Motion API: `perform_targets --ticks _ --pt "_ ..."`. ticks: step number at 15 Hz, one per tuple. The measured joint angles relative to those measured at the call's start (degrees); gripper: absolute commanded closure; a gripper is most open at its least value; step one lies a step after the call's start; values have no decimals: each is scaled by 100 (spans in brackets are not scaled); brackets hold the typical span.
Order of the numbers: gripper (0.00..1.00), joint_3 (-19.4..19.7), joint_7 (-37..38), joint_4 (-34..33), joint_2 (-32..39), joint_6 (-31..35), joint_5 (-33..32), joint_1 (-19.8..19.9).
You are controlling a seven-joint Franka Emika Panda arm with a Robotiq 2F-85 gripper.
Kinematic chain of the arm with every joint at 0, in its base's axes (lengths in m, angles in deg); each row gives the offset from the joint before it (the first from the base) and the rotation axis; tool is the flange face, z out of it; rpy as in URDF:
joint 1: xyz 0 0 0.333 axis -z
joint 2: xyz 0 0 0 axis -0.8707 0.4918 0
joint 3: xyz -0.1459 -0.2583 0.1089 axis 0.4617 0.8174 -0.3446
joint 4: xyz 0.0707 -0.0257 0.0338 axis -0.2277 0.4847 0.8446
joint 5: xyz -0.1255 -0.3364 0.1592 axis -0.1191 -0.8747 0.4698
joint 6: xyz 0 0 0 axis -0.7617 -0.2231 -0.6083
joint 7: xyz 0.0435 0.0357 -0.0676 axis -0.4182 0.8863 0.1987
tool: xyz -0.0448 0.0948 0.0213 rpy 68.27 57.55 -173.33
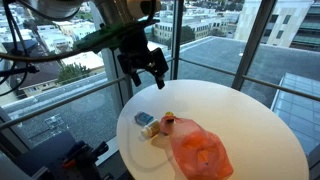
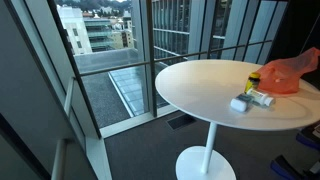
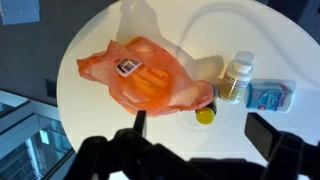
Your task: Remove the white bottle from the orange plastic bag
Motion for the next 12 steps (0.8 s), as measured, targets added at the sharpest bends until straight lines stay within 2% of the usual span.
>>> perform_targets --ticks 7,12 --pt "0 4 47 0 17 7 0 3" --pt "0 87 234 17 385 847 -120 191"
